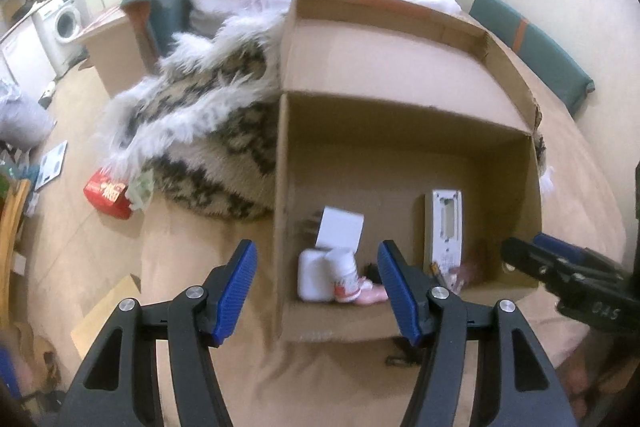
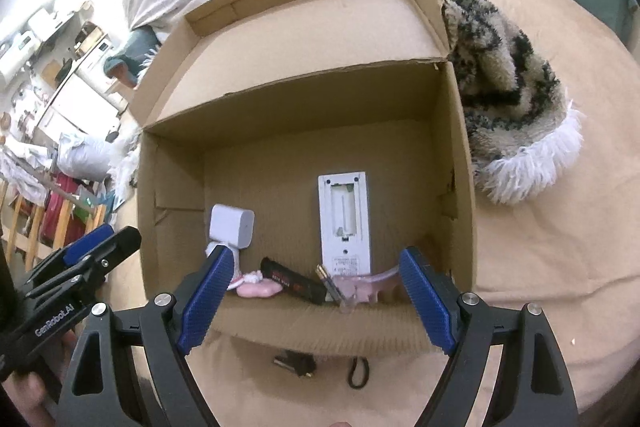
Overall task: Organize rigid objects
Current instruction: 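Withdraw both tools and grasp another AA battery with the left tool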
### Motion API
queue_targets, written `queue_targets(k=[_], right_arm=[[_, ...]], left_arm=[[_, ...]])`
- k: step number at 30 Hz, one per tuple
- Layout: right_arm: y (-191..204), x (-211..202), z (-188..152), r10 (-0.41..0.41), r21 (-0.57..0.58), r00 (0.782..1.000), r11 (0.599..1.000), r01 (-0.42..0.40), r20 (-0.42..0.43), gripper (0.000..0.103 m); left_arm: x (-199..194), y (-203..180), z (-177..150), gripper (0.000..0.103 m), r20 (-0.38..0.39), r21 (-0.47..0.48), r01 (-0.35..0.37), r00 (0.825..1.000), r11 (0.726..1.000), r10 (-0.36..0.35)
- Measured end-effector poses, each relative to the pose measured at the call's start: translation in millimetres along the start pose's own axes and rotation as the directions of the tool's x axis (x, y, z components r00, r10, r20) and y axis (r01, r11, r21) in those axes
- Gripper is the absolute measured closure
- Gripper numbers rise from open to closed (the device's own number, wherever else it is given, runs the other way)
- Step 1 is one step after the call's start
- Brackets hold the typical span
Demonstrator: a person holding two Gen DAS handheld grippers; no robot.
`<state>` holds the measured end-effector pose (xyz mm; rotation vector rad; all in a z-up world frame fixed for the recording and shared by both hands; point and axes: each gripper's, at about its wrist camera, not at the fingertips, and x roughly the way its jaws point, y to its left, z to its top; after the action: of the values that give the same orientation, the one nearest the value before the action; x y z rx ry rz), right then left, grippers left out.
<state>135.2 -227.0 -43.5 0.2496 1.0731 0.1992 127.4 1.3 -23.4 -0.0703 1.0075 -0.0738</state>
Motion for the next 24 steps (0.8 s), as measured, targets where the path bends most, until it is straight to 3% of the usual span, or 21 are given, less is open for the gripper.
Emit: queue_targets(k=[10,15,19,24], right_arm=[[-10,-16,-37,0.048,0.058,0.998,0.997,-0.046,-0.037,0.013],[-31,-15,-53,0.069,0.161,0.996,0.985,-0.058,-0.063,0.013],[-47,-7,-63,0.071,0.228,0.992,0.973,-0.046,-0.101,0.013],[-55,3,-67,0.062,0.236,0.989,0.971,-0.029,-0.133,0.013]], left_arm=[[3,11,-41,0.043,-0.067,-0.060,-0.001,0.998,0.998,-0.003],[15,2,-60,0.043,-0.120,-0.031,0.000,0.993,1.000,-0.004],[27,-12,-73,0.043,-0.181,0.008,0.027,0.983,1.000,-0.025],[58,-50,-90,0.043,-0.289,0.094,0.079,0.956,0.992,-0.048]])
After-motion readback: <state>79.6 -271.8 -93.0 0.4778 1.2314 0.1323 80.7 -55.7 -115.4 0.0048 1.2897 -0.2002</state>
